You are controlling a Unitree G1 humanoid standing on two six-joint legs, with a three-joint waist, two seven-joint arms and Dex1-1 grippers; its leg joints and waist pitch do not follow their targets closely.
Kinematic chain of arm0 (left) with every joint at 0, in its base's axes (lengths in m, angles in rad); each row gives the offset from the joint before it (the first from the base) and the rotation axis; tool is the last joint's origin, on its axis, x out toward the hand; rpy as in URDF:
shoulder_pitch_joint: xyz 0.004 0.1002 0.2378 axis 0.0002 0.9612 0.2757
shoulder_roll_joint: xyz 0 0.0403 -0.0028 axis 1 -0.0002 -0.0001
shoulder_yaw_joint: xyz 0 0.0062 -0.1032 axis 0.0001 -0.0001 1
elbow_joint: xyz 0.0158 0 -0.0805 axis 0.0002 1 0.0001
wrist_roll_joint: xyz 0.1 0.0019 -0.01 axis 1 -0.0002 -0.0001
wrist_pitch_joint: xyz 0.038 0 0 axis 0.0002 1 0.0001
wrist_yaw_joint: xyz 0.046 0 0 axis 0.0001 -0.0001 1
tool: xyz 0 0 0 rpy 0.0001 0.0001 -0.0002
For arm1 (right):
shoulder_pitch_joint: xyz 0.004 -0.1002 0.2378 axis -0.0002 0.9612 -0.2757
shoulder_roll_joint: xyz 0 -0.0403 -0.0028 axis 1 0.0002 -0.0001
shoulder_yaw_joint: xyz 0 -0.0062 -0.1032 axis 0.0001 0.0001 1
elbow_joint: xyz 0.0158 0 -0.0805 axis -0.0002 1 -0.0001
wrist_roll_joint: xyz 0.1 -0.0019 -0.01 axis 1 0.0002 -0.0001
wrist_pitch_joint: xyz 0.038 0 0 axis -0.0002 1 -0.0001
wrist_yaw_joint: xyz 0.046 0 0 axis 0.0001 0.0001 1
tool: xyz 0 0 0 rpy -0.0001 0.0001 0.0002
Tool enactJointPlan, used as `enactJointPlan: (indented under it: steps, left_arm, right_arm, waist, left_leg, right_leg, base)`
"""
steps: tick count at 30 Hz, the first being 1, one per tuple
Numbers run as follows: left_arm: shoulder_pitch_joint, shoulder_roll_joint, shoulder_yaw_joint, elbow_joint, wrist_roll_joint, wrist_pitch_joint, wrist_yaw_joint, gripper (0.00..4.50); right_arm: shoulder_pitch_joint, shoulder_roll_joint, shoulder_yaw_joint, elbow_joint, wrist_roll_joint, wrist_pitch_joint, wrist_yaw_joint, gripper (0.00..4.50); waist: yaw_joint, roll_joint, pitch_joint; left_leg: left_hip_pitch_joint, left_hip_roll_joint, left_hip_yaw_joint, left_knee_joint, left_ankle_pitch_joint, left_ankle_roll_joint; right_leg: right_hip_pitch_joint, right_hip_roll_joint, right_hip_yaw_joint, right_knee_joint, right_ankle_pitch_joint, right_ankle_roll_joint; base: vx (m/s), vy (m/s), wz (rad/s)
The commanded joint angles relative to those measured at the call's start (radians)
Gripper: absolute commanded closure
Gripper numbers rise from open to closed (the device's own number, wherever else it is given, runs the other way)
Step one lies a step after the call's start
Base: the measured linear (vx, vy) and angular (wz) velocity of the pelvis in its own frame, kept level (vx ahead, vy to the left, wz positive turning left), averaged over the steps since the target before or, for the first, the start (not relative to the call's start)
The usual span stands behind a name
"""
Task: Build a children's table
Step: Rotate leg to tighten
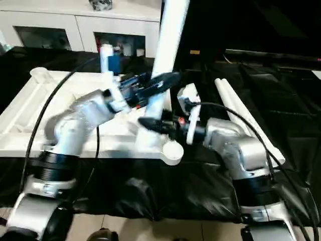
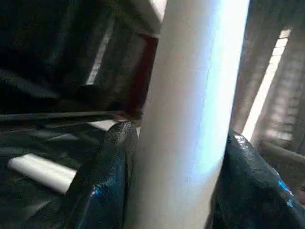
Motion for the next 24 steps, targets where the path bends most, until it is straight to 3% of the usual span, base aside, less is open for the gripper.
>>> enactJointPlan:
  steps: [1, 6, 7, 10, 16, 19, 24]
  left_arm:
    - [-0.033, -0.005, -0.011, 0.023, 0.074, -0.024, 0.103, 1.92]
    - [-0.051, -0.041, -0.003, 0.057, 0.197, -0.098, 0.313, 1.92]
    - [-0.050, -0.051, 0.000, 0.057, 0.209, -0.109, 0.337, 2.20]
    - [-0.052, -0.078, 0.015, 0.058, 0.202, -0.126, 0.368, 2.33]
    - [-0.042, -0.102, 0.012, 0.052, 0.182, -0.142, 0.357, 2.63]
    - [-0.035, -0.100, 0.006, 0.047, 0.172, -0.144, 0.330, 2.65]
    - [-0.023, -0.080, -0.005, 0.039, 0.109, -0.133, 0.189, 2.65]
  right_arm:
    - [-0.030, 0.010, -0.039, -0.009, -0.020, -0.005, -0.069, 2.60]
    - [-0.036, 0.043, -0.051, -0.039, -0.033, 0.015, -0.165, 2.61]
    - [-0.034, 0.050, -0.053, -0.046, -0.036, 0.018, -0.178, 2.62]
    - [-0.031, 0.062, -0.053, -0.056, -0.040, 0.022, -0.201, 2.62]
    - [-0.022, 0.074, -0.046, -0.071, -0.048, 0.021, -0.232, 2.62]
    - [-0.016, 0.058, -0.041, -0.069, -0.044, 0.020, -0.209, 1.92]
    - [0.003, -0.012, -0.040, -0.067, 0.000, 0.046, -0.088, 1.67]
  waist:
    - [-0.005, -0.011, -0.080]
    - [-0.010, -0.013, -0.081]
    - [-0.012, -0.012, -0.082]
    - [-0.014, -0.011, -0.086]
    - [-0.015, -0.005, -0.088]
    - [-0.016, -0.004, -0.088]
    - [-0.014, -0.002, -0.086]
  left_leg:
    - [0.029, 0.014, -0.007, -0.073, -0.330, -0.047]
    - [0.026, 0.011, -0.008, -0.072, -0.332, -0.037]
    - [0.023, 0.010, -0.007, -0.072, -0.322, -0.034]
    - [0.021, 0.012, -0.006, -0.070, -0.296, -0.026]
    - [0.020, 0.014, -0.005, -0.071, -0.268, -0.016]
    - [0.021, 0.014, -0.004, -0.070, -0.267, -0.015]
    - [0.022, 0.015, -0.003, -0.071, -0.282, -0.007]
  right_leg:
    - [0.039, -0.033, 0.028, -0.085, -0.496, -0.072]
    - [0.041, -0.030, 0.024, -0.089, -0.489, -0.051]
    - [0.041, -0.030, 0.025, -0.089, -0.477, -0.053]
    - [0.043, -0.031, 0.027, -0.081, -0.422, -0.083]
    - [0.047, -0.029, 0.031, -0.069, -0.320, -0.131]
    - [0.049, -0.029, 0.031, -0.067, -0.296, -0.146]
    - [0.052, -0.030, 0.033, -0.069, -0.302, -0.152]
  base:
    - [0.000, 0.000, 0.00]
    - [0.000, 0.000, 0.00]
    - [0.000, 0.000, 0.00]
    - [0.000, 0.000, 0.00]
    - [0.000, 0.000, 0.00]
    - [0.000, 0.000, 0.00]
    - [0.000, 0.000, 0.00]
